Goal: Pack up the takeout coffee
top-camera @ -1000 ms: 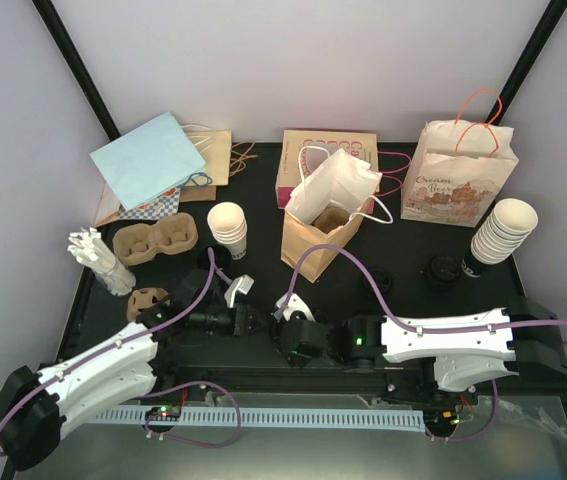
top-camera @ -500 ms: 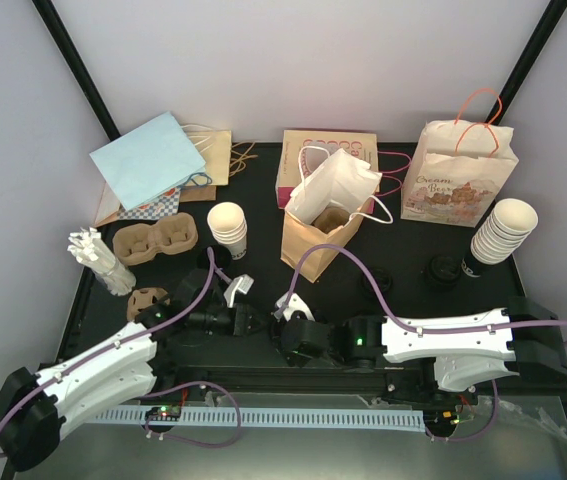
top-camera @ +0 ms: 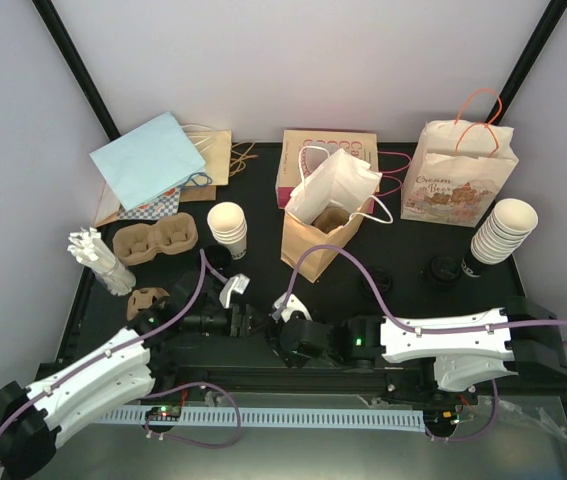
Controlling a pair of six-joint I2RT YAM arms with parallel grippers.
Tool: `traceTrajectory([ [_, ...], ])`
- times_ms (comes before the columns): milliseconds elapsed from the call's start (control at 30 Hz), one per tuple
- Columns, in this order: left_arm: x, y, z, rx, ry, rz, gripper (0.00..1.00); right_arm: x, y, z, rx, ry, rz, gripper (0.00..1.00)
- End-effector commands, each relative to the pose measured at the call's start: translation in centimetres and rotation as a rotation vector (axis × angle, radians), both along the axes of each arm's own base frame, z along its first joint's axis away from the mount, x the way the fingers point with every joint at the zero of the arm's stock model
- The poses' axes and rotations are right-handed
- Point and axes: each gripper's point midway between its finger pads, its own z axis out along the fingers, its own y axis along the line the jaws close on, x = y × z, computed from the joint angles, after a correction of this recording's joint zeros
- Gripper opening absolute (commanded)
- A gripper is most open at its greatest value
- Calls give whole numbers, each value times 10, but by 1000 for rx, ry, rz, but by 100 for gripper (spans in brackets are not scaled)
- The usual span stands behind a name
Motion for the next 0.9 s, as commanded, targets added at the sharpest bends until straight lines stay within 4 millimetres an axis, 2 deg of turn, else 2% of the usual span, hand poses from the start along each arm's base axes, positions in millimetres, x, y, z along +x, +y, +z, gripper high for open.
traceTrajectory([
  [0, -3, -9, 4, -27, 9, -50, 62, -39, -50, -74, -295, 207, 81, 74],
  [233, -6, -12, -15, 31, 51, -86, 63, -36, -48, -66, -272, 189, 70, 74],
  [333, -4, -8, -23, 78, 54, -72, 61, -31, -46, -56, -255, 161, 56, 82],
  [500, -2, -4, -29, 136, 54, -57, 59, -19, -31, -22, -209, 93, 36, 90],
  [633, -1, -2, -30, 163, 45, -53, 58, -9, -19, 6, -170, 34, 22, 100],
  [867, 3, -5, -25, 173, 34, -46, 57, 2, -7, 45, -110, -28, -6, 100],
])
